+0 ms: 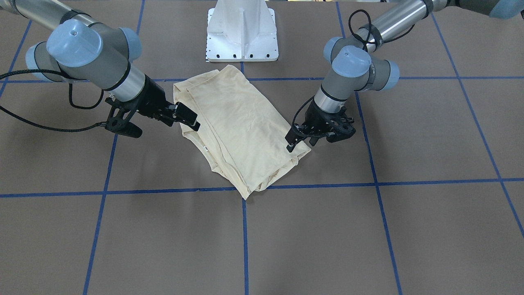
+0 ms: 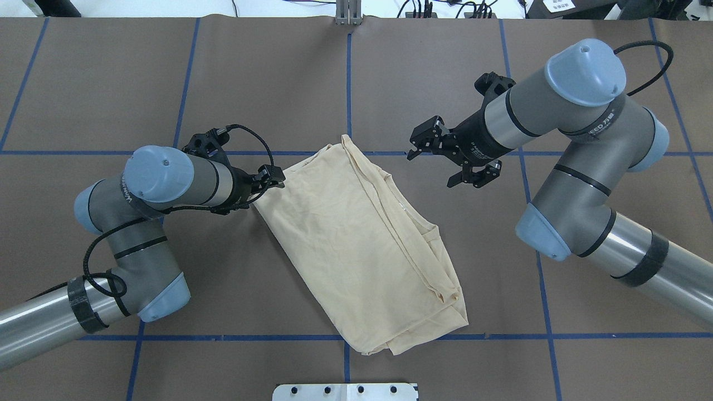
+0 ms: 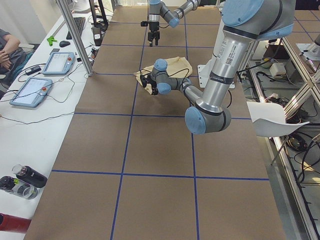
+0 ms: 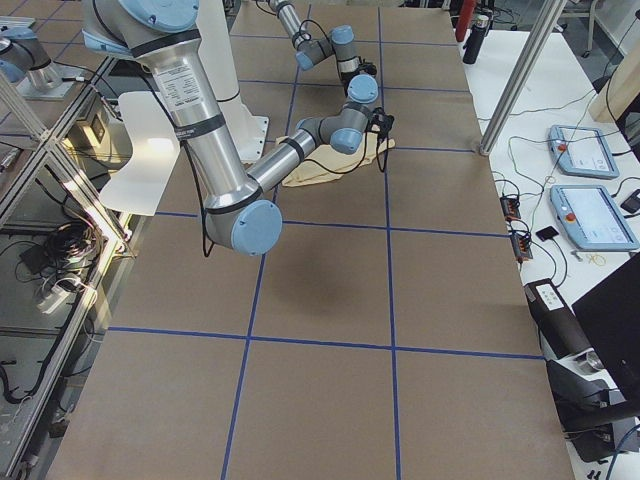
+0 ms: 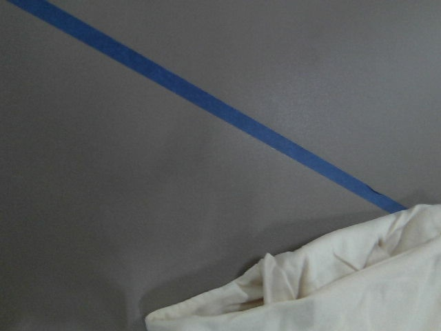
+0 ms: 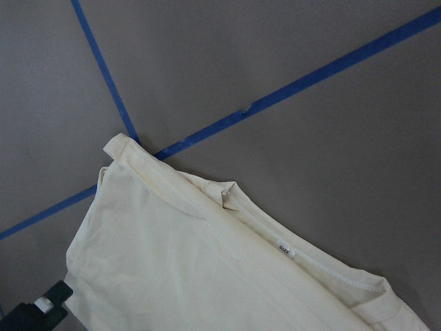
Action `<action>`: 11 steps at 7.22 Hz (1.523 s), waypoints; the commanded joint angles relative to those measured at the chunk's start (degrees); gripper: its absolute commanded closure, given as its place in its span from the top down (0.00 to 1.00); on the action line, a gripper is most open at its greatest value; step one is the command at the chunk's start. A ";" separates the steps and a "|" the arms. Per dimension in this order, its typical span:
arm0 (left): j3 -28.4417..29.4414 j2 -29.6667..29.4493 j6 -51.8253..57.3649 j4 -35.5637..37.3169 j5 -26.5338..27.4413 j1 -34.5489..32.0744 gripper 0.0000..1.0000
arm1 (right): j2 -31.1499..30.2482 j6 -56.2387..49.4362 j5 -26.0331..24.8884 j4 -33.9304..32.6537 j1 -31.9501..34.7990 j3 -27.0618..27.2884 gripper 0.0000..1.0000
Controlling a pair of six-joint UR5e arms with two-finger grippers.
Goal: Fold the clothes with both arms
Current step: 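Grasp the opposite side edge with the left gripper and fold it inward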
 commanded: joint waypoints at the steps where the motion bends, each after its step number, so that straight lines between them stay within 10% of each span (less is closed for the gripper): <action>1: 0.60 -0.04 0.00 0.02 -0.09 0.06 0.96 | -0.01 -0.07 0.08 0.00 0.12 0.06 1.00; 6: 0.78 -0.48 0.09 0.02 -0.09 0.32 0.69 | -0.09 -0.07 0.17 -0.09 0.83 -0.03 1.00; 9: 0.69 -0.66 0.00 0.02 -0.26 0.32 0.00 | -0.53 -0.07 0.17 -0.09 1.00 -0.03 1.00; 11: 0.34 -0.75 -0.08 0.11 -0.35 0.14 0.00 | -1.06 -0.07 0.17 0.00 1.00 -0.03 1.00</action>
